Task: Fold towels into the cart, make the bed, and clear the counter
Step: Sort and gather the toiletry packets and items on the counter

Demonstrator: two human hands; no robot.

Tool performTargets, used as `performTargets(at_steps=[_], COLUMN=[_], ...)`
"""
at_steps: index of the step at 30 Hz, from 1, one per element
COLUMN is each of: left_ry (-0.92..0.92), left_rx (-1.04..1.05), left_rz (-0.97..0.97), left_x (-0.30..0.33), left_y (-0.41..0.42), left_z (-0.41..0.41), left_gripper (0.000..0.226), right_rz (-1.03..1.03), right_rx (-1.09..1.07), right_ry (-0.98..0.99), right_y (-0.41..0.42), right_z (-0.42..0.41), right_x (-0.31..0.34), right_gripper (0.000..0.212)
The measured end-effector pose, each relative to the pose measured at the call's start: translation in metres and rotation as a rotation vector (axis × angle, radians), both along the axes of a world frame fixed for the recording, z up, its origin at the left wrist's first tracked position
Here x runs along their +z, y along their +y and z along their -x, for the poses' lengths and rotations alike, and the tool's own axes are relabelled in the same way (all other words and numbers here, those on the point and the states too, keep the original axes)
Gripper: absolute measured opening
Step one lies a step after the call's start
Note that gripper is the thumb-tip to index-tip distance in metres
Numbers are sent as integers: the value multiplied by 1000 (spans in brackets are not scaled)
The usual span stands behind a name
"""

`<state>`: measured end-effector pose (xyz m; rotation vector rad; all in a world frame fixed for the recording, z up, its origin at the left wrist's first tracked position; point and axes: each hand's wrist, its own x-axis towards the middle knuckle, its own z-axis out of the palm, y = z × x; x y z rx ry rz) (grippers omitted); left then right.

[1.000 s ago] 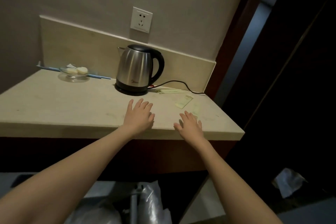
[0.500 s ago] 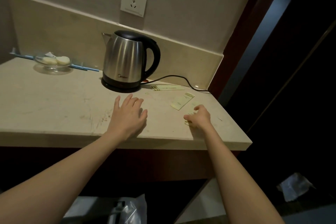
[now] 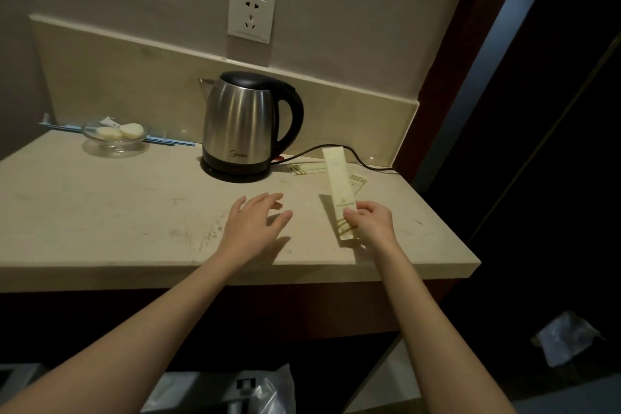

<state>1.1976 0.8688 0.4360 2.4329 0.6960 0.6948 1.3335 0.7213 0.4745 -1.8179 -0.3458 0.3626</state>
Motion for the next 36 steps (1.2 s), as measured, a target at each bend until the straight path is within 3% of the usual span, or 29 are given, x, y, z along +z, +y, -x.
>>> performTargets(at_steps=[2, 5, 11, 13, 15, 19, 23, 28, 32, 36], left_ry=[-94, -309, -578, -627, -641, -622, -541, -378, -358, -361], left_rx=[-14, -70, -57, -41, -11, -22, -58, -95, -105, -93], left_rz=[193, 512, 779, 884, 955, 990, 907, 639, 639, 629], left_x=[4, 8, 7, 10, 11, 11, 10, 7, 8, 9], left_y=[0, 0, 2, 4, 7, 11, 9, 3, 4, 4], left_z=[4, 11, 19, 20, 19, 18, 18, 18, 19, 19], left_gripper=[52, 59, 71, 67, 62, 60, 60, 50, 43, 35], right_rz=[-51, -31, -48, 60, 293, 642, 506, 417, 421, 428], right_rx=[123, 257, 356, 280, 189, 260, 248, 210, 122, 102], right_ry=[104, 41, -66, -244, -465, -528, -509, -532, -349, -266], right_y=[13, 34, 58, 58, 55, 47, 34, 26, 31, 31], right_z=[23, 53, 61, 40, 12, -27, -18, -3, -4, -4], right_x=[0, -4, -12, -16, -19, -21, -25, -23, -15, -10], right_gripper=[25, 21, 17, 21, 34, 59, 59, 32, 58, 60])
